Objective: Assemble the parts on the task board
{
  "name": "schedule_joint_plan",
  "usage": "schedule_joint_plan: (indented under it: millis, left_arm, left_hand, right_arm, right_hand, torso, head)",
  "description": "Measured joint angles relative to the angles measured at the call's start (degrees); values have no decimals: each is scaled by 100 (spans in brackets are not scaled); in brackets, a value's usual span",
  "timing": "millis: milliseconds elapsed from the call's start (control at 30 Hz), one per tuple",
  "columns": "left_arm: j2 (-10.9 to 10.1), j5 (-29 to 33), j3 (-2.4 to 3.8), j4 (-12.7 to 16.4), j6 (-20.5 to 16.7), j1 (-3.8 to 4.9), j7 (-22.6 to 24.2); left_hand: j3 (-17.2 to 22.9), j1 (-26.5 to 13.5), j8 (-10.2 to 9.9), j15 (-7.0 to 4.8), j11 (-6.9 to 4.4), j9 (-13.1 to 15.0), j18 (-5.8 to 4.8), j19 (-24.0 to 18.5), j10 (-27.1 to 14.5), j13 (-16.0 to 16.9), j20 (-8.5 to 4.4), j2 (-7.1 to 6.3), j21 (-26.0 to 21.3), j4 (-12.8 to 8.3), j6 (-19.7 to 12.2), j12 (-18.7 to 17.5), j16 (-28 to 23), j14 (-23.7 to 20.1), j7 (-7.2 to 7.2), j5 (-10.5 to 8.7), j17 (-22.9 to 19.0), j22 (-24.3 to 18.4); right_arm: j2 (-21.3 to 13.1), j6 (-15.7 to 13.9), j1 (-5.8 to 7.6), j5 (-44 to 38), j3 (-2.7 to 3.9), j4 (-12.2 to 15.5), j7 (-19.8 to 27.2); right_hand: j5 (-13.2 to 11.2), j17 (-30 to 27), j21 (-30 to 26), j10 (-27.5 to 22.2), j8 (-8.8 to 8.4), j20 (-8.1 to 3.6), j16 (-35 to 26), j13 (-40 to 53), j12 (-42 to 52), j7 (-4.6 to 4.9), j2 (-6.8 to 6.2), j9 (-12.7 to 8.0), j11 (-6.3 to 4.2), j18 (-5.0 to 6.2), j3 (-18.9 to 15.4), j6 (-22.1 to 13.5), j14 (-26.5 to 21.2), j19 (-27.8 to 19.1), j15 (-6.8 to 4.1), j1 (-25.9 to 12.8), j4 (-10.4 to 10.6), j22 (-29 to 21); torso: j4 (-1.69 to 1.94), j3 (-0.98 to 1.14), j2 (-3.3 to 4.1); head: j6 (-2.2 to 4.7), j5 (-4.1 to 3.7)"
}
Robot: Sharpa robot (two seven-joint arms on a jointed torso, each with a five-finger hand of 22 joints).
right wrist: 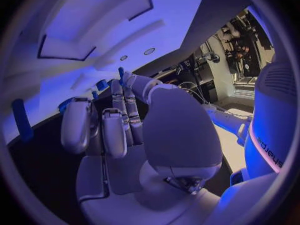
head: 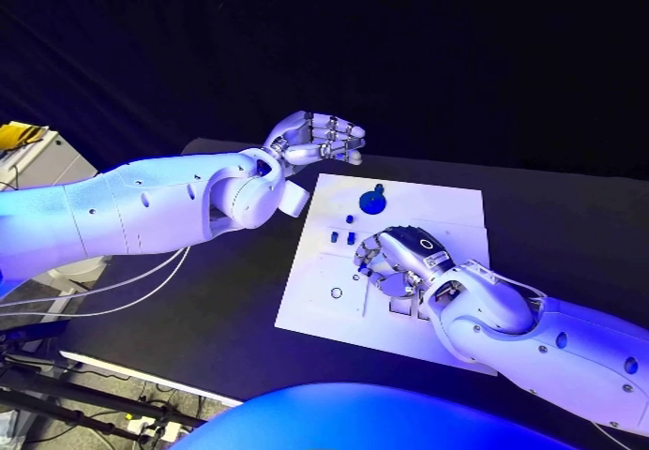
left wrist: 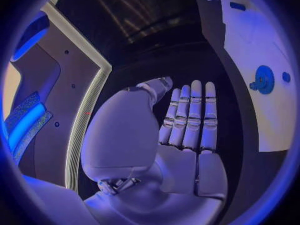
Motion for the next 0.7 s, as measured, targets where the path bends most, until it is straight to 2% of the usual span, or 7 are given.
schedule_joint_plan:
  millis: [700]
  left_arm:
    - [11,-1,0,-33,6,0,-43]
  left_hand:
    - [0,-11,0,0,0,0,0,0,0,0,0,-11,-22,0,-21,0,-22,0,21,0,7,-5]
  right_arm:
    - [70,250,-33,-56,-21,-7,-46]
  right_hand:
    - [-10,2,-27,0,0,0,0,-1,-6,0,14,-2,0,0,-2,0,0,0,0,15,1,-2]
  torso:
    - [0,-1,-3]
  head:
    - [-29,45]
